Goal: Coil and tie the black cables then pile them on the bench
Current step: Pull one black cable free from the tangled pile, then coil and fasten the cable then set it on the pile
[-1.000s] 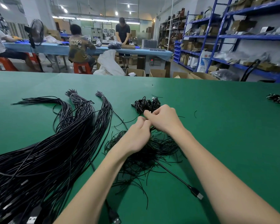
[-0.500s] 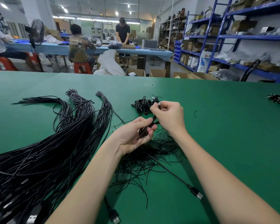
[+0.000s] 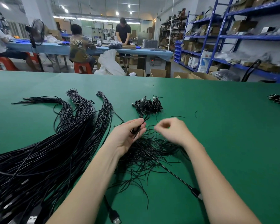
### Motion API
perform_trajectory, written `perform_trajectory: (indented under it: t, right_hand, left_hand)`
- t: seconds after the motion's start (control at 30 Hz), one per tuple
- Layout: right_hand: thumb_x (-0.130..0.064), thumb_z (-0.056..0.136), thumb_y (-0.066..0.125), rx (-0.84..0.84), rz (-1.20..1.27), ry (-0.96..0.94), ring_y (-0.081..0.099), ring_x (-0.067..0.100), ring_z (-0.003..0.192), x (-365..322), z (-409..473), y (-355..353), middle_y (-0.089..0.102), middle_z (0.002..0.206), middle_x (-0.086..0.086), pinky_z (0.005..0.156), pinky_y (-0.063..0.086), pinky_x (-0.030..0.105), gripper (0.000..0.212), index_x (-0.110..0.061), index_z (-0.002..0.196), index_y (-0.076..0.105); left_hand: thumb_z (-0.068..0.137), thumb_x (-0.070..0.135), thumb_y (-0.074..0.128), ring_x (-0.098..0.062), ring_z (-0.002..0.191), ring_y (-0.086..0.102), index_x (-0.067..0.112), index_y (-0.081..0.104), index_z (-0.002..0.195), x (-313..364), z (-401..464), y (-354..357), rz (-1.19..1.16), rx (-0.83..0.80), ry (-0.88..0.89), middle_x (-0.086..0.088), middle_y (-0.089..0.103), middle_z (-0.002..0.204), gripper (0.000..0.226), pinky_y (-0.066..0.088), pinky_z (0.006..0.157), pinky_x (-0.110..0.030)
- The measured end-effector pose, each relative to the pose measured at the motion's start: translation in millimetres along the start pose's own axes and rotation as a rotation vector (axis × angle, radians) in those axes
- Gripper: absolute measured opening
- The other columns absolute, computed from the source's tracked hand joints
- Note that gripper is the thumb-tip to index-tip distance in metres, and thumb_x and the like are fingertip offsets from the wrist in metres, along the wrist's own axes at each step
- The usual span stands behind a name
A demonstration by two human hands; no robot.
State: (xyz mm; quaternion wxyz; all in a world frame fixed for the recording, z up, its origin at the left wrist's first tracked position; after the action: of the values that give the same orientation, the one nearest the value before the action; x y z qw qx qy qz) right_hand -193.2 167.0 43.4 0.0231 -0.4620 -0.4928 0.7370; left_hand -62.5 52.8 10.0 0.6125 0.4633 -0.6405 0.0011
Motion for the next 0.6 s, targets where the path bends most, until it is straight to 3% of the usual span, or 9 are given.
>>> perform_trajectory:
  t: [0.1, 0.2, 0.33, 0.47, 0.53, 0.6]
  right_hand:
    - [-0.051, 0.081, 0.078, -0.209, -0.267, 0.088, 0.067, 0.003, 0.092, 15, -19, 32, 0.072, 0.088, -0.023, 0.088, 0.051, 0.029, 0.012, -0.040, 0.085, 0.074]
    - [-0.052, 0.082, 0.079, -0.095, -0.322, 0.120, 0.065, 0.006, 0.088, 12, -25, 31, 0.071, 0.084, -0.021, 0.082, 0.051, 0.028, 0.011, -0.042, 0.083, 0.074]
    - [-0.052, 0.083, 0.077, 0.029, -0.256, 0.113, 0.062, 0.003, 0.081, 11, -31, 19, 0.069, 0.079, -0.025, 0.064, 0.041, 0.023, 0.011, -0.045, 0.076, 0.074]
    - [-0.044, 0.087, 0.076, 0.230, 0.136, 0.026, 0.065, -0.003, 0.084, 17, -37, 8, 0.073, 0.083, -0.027, 0.075, 0.052, 0.025, 0.010, -0.043, 0.077, 0.075]
    - [-0.037, 0.092, 0.073, 0.333, 0.432, 0.023, 0.069, 0.003, 0.075, 22, -41, 3, 0.075, 0.084, -0.022, 0.068, 0.056, 0.023, 0.008, -0.037, 0.085, 0.076]
    - [-0.028, 0.098, 0.068, 0.329, 0.732, 0.049, 0.072, 0.013, 0.069, 26, -44, 10, 0.078, 0.085, -0.008, 0.056, 0.056, 0.025, 0.008, -0.029, 0.094, 0.075]
  left_hand:
    - [0.083, -0.003, 0.074, -0.015, 0.064, 0.073, 0.000, 0.078, 0.070, -5, 2, -3, -0.060, 0.017, -0.022, -0.017, 0.075, 0.082, 0.014, 0.058, 0.057, -0.021]
    - [0.085, -0.003, 0.074, -0.015, 0.066, 0.074, -0.004, 0.073, 0.083, -8, 2, -6, -0.105, 0.040, -0.035, -0.018, 0.075, 0.084, 0.003, 0.059, 0.058, -0.022]
    - [0.086, -0.002, 0.073, -0.015, 0.066, 0.074, -0.005, 0.072, 0.084, -9, 3, -12, -0.122, 0.078, -0.030, -0.018, 0.075, 0.083, 0.003, 0.060, 0.059, -0.023]
    - [0.084, -0.003, 0.074, -0.017, 0.067, 0.074, -0.002, 0.076, 0.070, -10, 5, -15, -0.106, 0.077, -0.024, -0.018, 0.075, 0.083, 0.014, 0.060, 0.058, -0.023]
    - [0.084, -0.003, 0.074, -0.017, 0.068, 0.074, 0.000, 0.077, 0.068, -10, 7, -16, -0.068, 0.078, 0.000, -0.018, 0.075, 0.083, 0.016, 0.059, 0.059, -0.022]
    - [0.083, -0.002, 0.075, -0.017, 0.069, 0.074, -0.002, 0.075, 0.081, -8, 8, -15, -0.016, 0.064, 0.035, -0.016, 0.076, 0.082, 0.002, 0.059, 0.061, -0.021]
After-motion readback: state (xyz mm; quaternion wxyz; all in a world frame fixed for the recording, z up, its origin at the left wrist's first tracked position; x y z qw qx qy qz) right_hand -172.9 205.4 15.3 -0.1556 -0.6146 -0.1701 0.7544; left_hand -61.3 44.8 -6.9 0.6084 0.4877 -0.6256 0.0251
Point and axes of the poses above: each hand's wrist, its own z-axis towards the middle knuckle, its own y-axis out of the palm, x = y × z, the point moved 9 cm from there along z, towards the middle knuckle
